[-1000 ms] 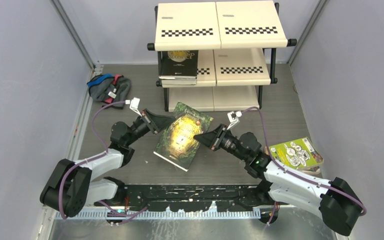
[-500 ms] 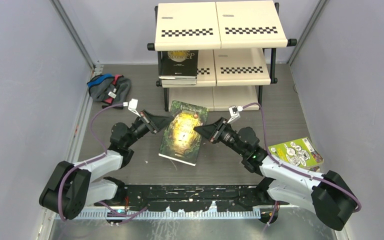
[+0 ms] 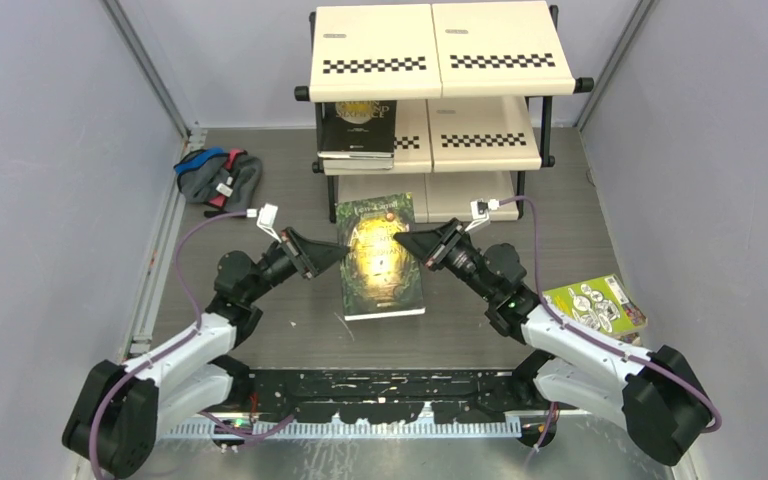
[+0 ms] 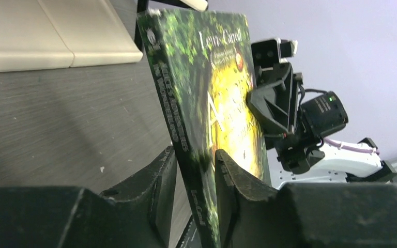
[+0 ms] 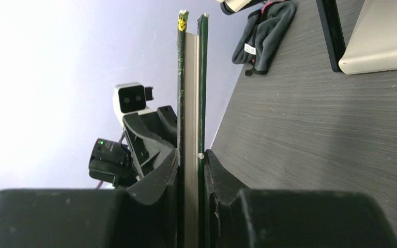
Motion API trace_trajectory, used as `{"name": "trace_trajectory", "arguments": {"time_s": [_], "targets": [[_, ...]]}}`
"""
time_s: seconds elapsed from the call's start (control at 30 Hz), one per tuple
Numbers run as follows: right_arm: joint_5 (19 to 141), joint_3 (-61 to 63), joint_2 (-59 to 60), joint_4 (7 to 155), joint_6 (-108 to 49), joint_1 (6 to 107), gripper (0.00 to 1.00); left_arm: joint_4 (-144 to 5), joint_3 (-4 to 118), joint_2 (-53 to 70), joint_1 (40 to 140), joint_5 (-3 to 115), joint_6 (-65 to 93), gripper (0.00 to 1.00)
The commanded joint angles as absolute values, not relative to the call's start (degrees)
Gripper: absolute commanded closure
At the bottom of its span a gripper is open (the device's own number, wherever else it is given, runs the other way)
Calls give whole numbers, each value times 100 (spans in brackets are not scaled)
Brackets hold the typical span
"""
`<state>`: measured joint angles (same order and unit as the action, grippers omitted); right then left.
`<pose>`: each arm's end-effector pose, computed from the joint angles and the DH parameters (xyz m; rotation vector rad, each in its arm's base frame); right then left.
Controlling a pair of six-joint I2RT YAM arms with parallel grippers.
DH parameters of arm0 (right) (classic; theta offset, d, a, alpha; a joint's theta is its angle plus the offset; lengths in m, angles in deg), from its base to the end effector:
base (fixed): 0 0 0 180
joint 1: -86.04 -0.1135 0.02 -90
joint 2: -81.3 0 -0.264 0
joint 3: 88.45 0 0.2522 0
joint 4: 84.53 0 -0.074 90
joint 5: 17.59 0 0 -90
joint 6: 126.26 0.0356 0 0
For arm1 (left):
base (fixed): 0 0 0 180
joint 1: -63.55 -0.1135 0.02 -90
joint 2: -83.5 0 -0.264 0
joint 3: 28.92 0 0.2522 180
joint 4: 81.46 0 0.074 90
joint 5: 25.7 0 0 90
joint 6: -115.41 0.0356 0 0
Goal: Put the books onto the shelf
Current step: Pick up the book from the center of the board, then place the book on the shelf.
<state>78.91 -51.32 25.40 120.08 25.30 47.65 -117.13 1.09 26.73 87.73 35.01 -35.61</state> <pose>0.1696 0.1395 0.2621 0.2306 1.6434 1.4651 0.1792 -0.0996 0.2370 -0.0410 1.6403 -1.5435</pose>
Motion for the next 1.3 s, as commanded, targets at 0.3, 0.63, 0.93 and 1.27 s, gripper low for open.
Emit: {"name": "trace_trajectory", "arguments": {"time_s": [0.3,0.63,0.93,1.27], "targets": [[7575,-4586,2777,12167,2842,4940,99,-10461,268,3807,8912,3738,-2933,56],[7688,-4358,2891,12117,3085,5062,99,-9638,215,4491,8912,4405,-2666,51],[7746,-4275,3048,12117,3348,5165,99,-9364,145,4710,8904,4570,-2589,52],[7929,-4171,2952,12372,3702,5347,99,-9196,120,4790,8901,4594,-2522,52]]}}
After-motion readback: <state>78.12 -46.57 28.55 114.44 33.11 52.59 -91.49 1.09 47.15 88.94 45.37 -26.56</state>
